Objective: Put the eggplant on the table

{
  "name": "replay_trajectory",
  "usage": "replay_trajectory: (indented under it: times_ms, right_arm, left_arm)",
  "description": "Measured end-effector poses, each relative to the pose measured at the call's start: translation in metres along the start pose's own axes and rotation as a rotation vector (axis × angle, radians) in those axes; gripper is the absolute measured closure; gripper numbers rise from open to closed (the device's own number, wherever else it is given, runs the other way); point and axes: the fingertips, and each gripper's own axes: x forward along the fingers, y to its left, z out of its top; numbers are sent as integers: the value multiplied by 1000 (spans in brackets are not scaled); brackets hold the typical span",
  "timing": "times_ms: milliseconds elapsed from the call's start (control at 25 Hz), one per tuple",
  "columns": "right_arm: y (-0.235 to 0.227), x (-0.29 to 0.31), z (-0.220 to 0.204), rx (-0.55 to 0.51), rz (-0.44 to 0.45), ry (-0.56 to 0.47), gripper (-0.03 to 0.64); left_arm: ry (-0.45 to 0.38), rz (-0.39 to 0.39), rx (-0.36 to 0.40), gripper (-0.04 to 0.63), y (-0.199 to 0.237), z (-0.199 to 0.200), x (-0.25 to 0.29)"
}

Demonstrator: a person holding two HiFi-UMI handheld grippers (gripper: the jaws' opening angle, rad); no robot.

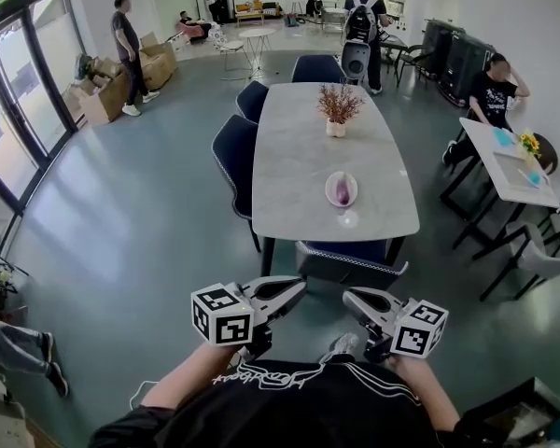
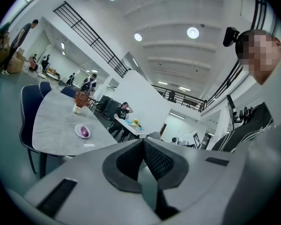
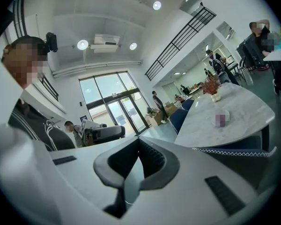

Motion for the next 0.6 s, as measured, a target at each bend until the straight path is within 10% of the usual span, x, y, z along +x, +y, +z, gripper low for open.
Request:
replay_trajectory:
  times_ms: [600]
  right_arm:
    - [-2,4,24,-38,18,6,611]
  left_arm:
    - [-22,-8,1,586,1,16,11]
